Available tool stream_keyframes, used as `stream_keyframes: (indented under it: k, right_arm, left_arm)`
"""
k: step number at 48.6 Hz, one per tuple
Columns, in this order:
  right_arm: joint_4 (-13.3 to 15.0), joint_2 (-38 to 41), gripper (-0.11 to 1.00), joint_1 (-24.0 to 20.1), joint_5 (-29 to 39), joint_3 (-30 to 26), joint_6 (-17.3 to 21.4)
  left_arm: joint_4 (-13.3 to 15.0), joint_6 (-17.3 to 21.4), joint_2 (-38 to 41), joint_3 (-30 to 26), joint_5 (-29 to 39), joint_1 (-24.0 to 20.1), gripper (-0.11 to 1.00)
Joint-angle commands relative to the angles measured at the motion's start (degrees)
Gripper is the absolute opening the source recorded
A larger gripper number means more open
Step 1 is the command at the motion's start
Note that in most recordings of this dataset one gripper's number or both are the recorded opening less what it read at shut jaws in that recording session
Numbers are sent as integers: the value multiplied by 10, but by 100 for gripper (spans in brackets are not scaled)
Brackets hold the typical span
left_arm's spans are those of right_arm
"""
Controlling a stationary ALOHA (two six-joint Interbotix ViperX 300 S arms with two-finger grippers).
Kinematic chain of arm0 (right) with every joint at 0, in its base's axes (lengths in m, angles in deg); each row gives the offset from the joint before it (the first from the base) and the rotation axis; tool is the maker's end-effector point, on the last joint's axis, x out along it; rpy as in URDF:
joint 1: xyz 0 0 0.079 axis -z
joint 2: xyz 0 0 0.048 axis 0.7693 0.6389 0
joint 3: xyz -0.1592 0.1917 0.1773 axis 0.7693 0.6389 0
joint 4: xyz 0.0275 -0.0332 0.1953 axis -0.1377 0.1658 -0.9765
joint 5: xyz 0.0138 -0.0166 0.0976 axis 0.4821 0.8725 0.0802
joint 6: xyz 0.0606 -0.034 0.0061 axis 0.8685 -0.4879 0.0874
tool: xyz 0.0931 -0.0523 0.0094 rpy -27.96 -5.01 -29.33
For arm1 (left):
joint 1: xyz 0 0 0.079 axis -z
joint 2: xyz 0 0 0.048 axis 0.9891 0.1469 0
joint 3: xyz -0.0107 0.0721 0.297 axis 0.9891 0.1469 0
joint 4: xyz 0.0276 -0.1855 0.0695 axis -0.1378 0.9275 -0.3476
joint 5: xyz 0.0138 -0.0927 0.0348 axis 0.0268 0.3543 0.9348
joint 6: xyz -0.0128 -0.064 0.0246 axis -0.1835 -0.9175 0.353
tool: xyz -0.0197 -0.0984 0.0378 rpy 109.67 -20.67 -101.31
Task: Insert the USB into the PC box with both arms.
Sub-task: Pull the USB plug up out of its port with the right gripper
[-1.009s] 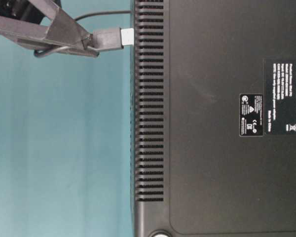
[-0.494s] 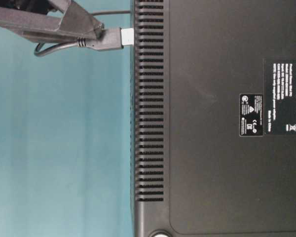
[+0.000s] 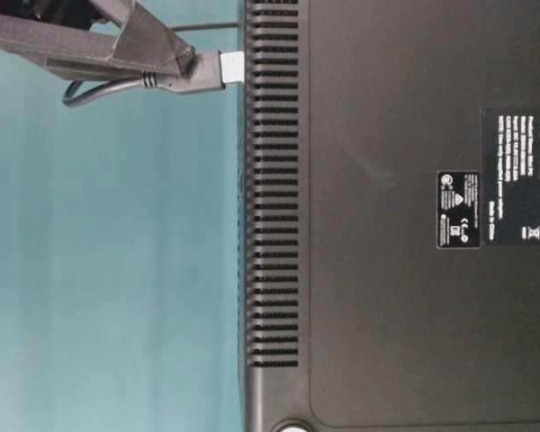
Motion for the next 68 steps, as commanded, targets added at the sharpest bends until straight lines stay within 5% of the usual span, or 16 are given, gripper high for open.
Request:
stream_keyframes:
  k: [1, 17, 38, 55, 68]
  right_arm:
    - [-3, -6, 42, -4, -10, -18, 2]
    - [-16, -6, 9, -7, -11, -21, 5]
    - [11, 1, 9, -11, -12, -95, 4]
    - [101, 42, 9, -32, -35, -88, 6]
    - [120, 55, 9, -32, -54, -72, 18]
  left_arm:
    - [-1, -2, 2, -6, -5, 1, 0]
    - [-1, -28, -14, 7, -5, 1, 0]
    - [-1, -36, -25, 11, -5, 1, 0]
    - [-1, -54, -24, 11, -5, 1, 0]
    - [-1, -65, -24, 9, -5, 1, 0]
